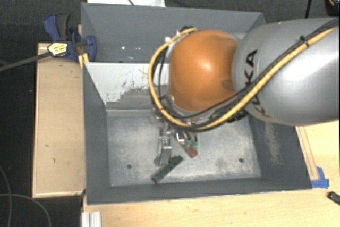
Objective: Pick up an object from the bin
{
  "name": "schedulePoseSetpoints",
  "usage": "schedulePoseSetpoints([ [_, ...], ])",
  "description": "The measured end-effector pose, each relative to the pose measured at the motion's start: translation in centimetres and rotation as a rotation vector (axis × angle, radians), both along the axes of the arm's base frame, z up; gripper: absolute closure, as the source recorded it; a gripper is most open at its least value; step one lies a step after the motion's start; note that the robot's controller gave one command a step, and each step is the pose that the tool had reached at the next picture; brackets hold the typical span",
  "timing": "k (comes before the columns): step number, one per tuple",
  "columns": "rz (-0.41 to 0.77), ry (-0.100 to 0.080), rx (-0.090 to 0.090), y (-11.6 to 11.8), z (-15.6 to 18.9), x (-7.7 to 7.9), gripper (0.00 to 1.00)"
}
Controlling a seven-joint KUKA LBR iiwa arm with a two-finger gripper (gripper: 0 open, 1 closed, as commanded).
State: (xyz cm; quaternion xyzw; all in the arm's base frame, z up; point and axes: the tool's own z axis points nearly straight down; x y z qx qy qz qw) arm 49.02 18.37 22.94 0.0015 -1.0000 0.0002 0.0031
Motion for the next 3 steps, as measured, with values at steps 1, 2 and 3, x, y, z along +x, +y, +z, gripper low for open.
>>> schedulePoseSetpoints([
  [1,0.091,-0.001,0.0,-5.0,-16.3,3.5,0.0],
  [2,0.717,-0.01,0.002,-10.1,-15.8,1.0,0.0],
  [3,0.809,-0.018,0.006,-1.4,-11.5,5.6,0.0],
])
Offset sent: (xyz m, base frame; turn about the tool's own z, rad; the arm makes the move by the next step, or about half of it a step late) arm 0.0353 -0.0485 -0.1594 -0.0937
